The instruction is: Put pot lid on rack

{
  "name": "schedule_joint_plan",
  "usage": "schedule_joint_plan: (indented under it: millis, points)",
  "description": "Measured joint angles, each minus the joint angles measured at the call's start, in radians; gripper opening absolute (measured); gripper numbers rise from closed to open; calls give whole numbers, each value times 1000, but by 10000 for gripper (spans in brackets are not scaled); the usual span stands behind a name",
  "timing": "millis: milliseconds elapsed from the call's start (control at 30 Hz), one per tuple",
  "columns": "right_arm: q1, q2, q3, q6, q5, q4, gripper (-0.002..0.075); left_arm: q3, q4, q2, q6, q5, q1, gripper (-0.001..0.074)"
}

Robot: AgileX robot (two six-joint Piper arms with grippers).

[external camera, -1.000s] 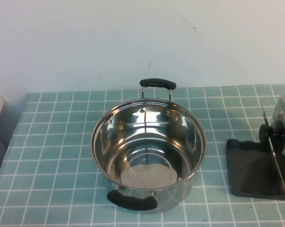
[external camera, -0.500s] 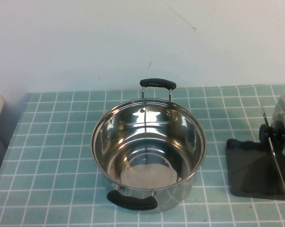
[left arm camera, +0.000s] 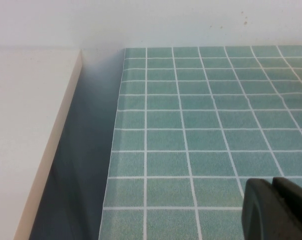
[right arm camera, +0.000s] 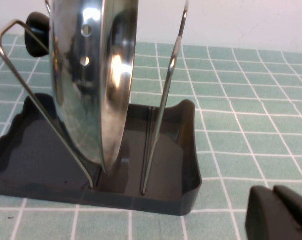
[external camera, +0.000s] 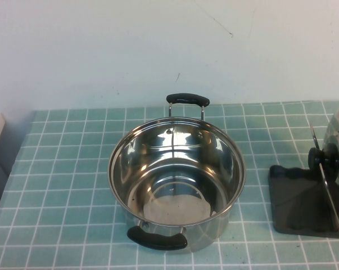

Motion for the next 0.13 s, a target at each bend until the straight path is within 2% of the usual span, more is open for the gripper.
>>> schedule_joint_plan:
  millis: [133]
  points:
    - [0,0,0,0,0,0,-1,0,0,0,0,0,0,-2]
